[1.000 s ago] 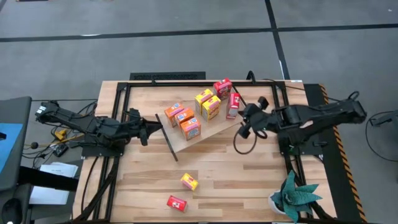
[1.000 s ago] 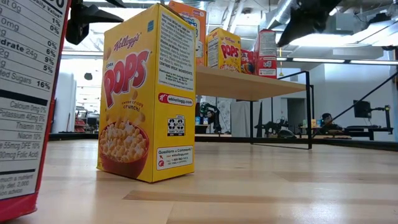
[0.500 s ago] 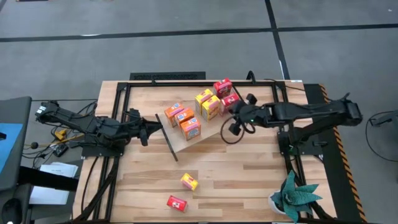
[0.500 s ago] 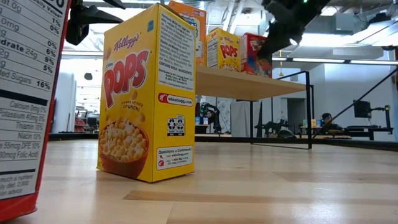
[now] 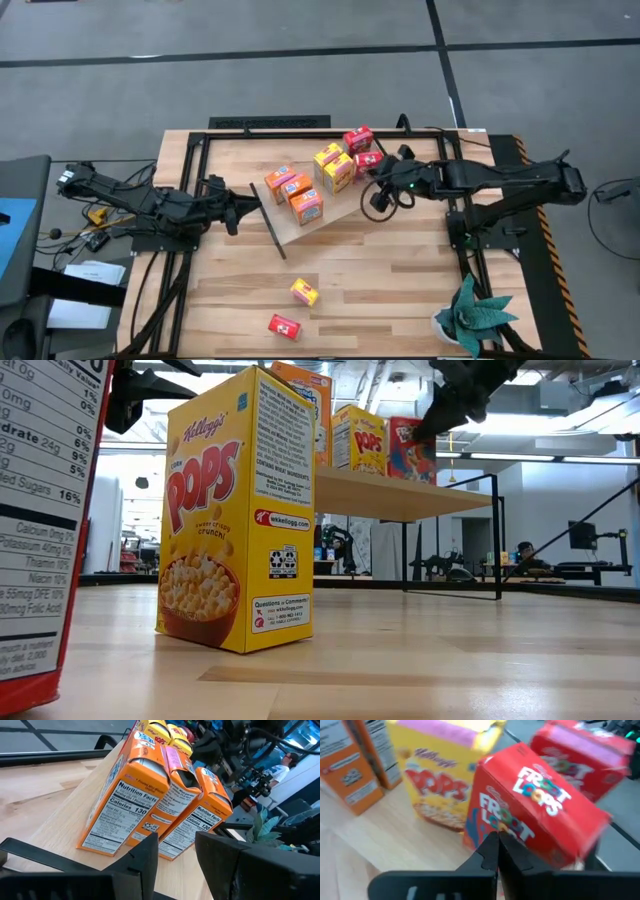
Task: Stack cereal on shelf
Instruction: Put the top red cereal box on the shelf aligned with the other red cereal box
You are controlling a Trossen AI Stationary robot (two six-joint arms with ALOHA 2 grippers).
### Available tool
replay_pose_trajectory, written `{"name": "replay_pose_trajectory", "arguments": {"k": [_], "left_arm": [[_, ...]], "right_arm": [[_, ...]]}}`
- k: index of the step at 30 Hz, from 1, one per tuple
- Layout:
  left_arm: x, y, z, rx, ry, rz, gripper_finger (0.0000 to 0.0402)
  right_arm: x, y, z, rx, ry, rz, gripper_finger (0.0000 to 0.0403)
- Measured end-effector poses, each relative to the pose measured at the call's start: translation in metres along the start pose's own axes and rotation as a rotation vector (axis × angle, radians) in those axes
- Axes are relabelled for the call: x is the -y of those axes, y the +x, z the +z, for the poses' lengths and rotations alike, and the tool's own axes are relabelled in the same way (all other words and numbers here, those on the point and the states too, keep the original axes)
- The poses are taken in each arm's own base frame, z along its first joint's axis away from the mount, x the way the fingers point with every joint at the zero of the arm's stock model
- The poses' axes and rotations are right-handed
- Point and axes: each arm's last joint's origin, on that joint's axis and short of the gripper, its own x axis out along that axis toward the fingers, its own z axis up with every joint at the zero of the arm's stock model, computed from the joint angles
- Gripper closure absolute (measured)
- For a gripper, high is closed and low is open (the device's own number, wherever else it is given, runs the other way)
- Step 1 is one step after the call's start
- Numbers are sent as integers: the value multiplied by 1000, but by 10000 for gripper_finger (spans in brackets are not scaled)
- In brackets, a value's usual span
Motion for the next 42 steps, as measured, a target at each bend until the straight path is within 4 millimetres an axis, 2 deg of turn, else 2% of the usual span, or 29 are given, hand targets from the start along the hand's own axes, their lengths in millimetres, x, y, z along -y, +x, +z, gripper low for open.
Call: {"name": "replay_pose_trajectory", "arguments": {"k": [9, 14, 26, 32, 37, 42], "left_arm": [[0, 0, 0, 0, 0, 0, 282], [0, 0, 0, 0, 0, 0, 282], [0, 0, 0, -4, 1, 2, 282], [0, 0, -1, -10, 1, -4, 282], [0, 0, -1, -10, 2, -3, 282], [0, 0, -1, -10, 2, -2, 282]], "right_arm": [[17, 1, 3, 4, 24, -56, 389], [21, 3, 3, -2, 28, -67, 374], [19, 2, 3, -7, -6, -25, 385], [9, -2, 2, -6, -8, 36, 375], [1, -5, -2, -21, -34, 52, 385], [5, -3, -4, -47, -39, 27, 388]]}}
